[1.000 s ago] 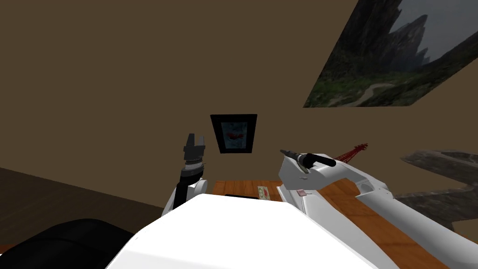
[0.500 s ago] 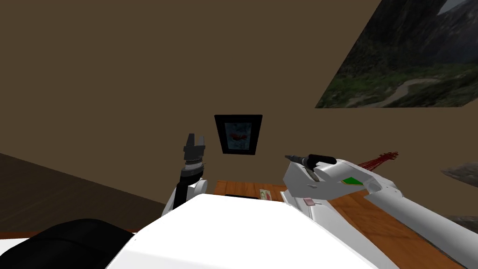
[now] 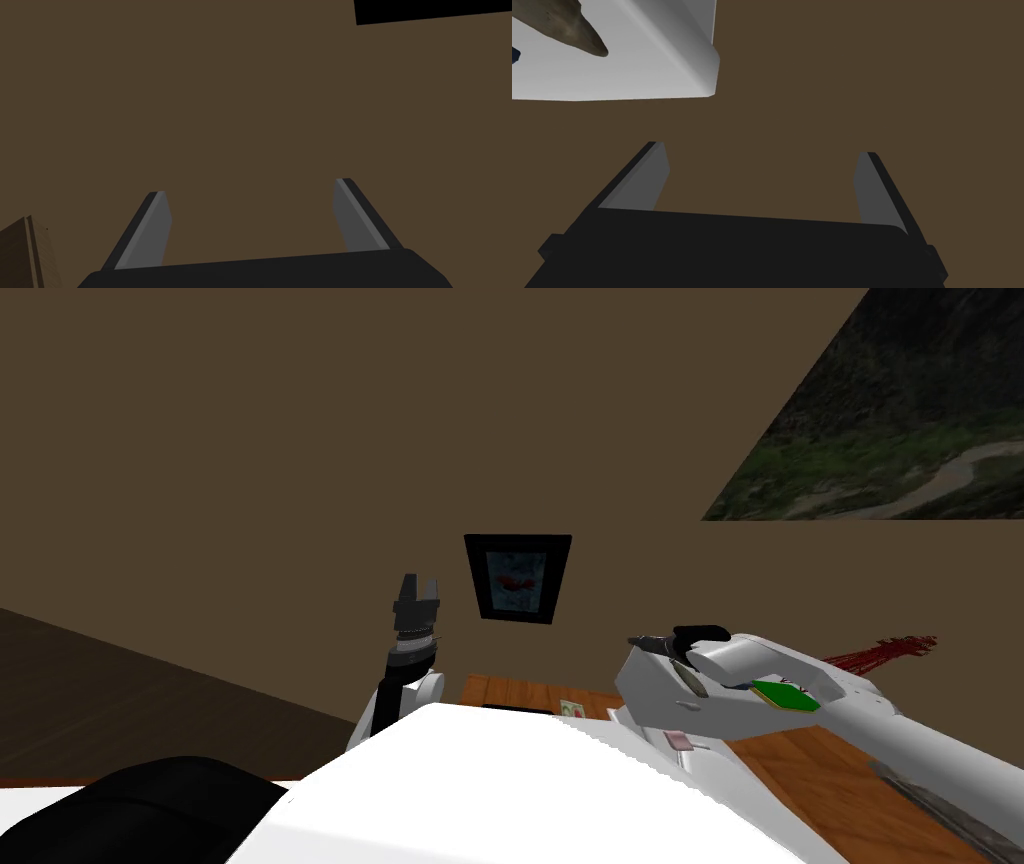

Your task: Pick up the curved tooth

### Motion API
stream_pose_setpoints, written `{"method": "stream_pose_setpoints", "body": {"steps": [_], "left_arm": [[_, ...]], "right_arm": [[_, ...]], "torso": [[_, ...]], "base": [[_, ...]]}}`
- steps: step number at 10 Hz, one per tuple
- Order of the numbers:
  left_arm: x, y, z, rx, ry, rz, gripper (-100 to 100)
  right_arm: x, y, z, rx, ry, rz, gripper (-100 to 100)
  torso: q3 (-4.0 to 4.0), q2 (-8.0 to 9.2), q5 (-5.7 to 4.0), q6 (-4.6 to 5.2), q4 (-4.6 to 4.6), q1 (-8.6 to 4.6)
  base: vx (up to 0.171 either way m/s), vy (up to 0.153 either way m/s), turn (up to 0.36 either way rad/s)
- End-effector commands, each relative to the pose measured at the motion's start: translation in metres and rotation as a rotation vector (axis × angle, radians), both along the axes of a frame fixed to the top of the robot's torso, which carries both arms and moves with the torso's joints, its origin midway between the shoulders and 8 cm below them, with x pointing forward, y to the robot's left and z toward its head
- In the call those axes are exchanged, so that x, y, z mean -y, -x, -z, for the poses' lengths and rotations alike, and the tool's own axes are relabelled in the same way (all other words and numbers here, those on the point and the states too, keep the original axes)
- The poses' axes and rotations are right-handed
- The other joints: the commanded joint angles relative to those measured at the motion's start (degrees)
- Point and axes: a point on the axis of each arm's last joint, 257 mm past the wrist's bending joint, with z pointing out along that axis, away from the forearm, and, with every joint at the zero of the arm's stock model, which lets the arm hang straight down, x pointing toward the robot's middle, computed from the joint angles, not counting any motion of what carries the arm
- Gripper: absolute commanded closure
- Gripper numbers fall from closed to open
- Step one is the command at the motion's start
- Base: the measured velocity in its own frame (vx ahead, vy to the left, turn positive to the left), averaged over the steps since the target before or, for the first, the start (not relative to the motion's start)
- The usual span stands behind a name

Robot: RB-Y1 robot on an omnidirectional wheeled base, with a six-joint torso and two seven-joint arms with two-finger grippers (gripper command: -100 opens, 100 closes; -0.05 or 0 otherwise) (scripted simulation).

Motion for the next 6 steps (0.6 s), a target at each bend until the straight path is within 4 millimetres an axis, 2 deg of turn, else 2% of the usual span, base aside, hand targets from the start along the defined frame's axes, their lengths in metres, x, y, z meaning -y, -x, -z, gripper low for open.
{"method": "stream_pose_setpoints", "body": {"steps": [1, 2, 3, 4, 5, 6], "left_arm": [[0.000, 0.000, 0.000, 0.000, 0.000, 0.000, 0], [0.000, 0.000, 0.000, 0.000, 0.000, 0.000, 0], [0.000, 0.000, 0.000, 0.000, 0.000, 0.000, 0], [0.000, 0.000, 0.000, 0.000, 0.000, 0.000, 0], [0.000, 0.000, 0.000, 0.000, 0.000, 0.000, 0], [0.000, 0.000, 0.000, 0.000, 0.000, 0.000, 0]], "right_arm": [[0.010, 0.011, 0.005, -0.053, 0.025, -0.001, -100], [0.026, 0.031, 0.014, -0.129, 0.051, 0.009, -100], [0.027, 0.033, 0.015, -0.140, 0.055, 0.011, -100], [0.042, 0.055, 0.024, -0.220, 0.079, 0.020, -100], [0.042, 0.056, 0.024, -0.224, 0.079, 0.022, -100], [0.056, 0.078, 0.031, -0.300, 0.099, 0.030, -100]], "torso": [[0.00, 0.00, 0.00, 0.00, 0.00, 0.00], [0.01, 0.02, 0.00, 0.02, 0.00, 0.00], [-0.01, -0.01, 0.01, 0.00, 0.00, 0.01], [0.00, 0.01, -0.01, 0.02, 0.00, 0.00], [0.00, 0.00, -0.01, 0.01, 0.00, -0.04], [0.01, 0.03, -0.01, 0.03, 0.01, -0.02]], "base": [[0.041, -0.008, 0.066], [0.050, -0.003, 0.099], [0.041, -0.009, 0.066], [0.045, -0.020, 0.095], [0.041, -0.014, 0.054], [0.048, -0.012, 0.081]]}}
